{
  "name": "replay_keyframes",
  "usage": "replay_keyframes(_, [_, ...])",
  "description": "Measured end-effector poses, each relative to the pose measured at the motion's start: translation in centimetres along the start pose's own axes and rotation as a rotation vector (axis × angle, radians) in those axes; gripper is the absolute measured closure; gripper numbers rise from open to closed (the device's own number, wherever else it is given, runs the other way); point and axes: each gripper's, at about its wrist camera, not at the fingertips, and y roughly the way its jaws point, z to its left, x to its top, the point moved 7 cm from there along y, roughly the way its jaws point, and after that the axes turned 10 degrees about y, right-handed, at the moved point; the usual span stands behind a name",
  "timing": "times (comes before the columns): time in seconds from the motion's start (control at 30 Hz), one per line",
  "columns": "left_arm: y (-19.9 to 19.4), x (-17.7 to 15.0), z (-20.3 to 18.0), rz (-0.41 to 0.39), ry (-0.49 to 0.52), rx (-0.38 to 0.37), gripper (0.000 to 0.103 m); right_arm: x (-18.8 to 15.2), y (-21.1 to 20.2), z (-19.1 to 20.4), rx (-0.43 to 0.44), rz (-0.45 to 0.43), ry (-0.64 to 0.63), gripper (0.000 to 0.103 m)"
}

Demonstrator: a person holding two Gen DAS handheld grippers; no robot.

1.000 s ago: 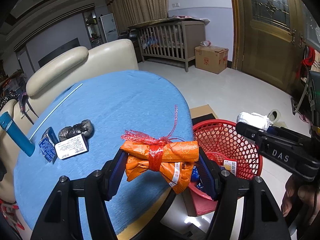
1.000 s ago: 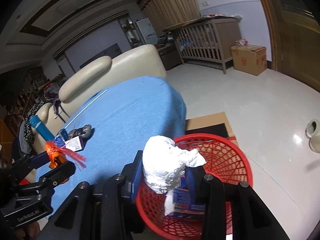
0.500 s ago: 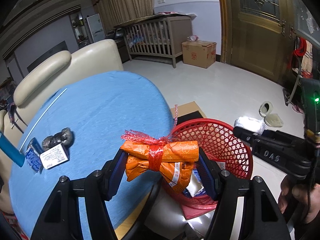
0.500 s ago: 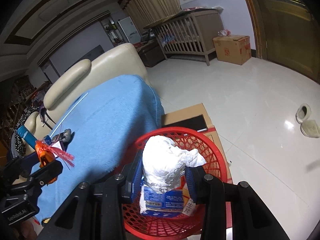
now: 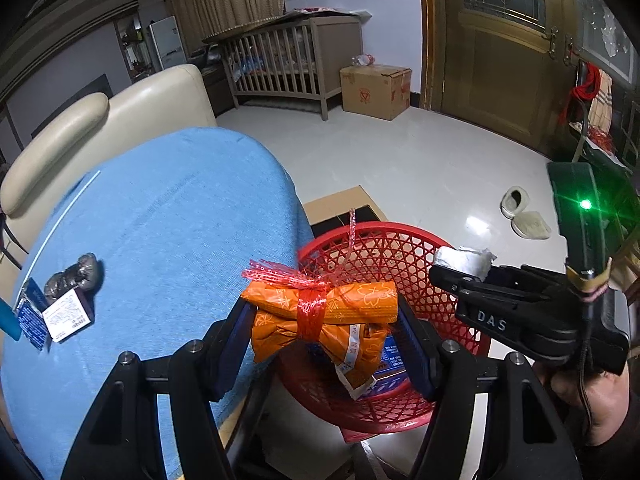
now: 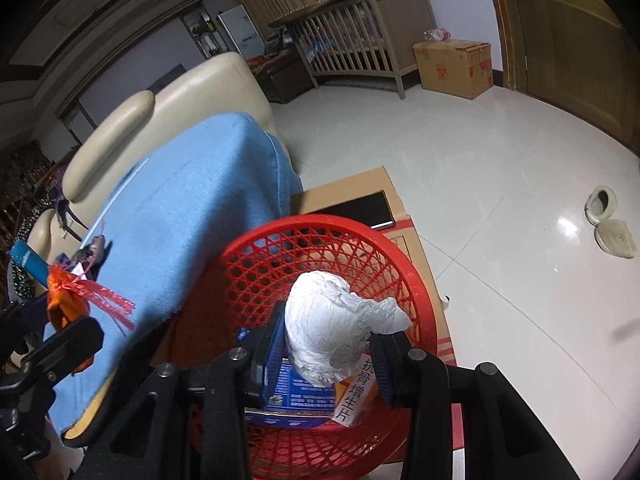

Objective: Collect trash
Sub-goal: 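Open both tools over the red basket to drop the wrapper and tissue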

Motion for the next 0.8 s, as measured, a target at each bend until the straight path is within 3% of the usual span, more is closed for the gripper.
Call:
replay_keyframes(0.2, [1.0,-0.5,0.3,0.019,-0.01,-0.017,0.034,0.4,1.9,-0.3,-0.031,0.032,0.003,0.058])
replay_keyframes(0.23, [1.2,-0.5,0.4,0.022,-0.015,-0.021,0.034,0.6,2.1,-0.3,-0.033,0.037,0.006,0.055])
replay_keyframes(0.3, [1.7,-0.5,0.6,0.028,-0.02,-0.027,0.034,1.0,2.3,-0.3,-0.047,0.03,0.015,0.036])
replay_keyframes(0.8, [5.0,0.6,-0.7,0.052,-0.011,-0.108,0.034,3.2,1.2,-1.9,-0.067,-0.016,0.118,0.032])
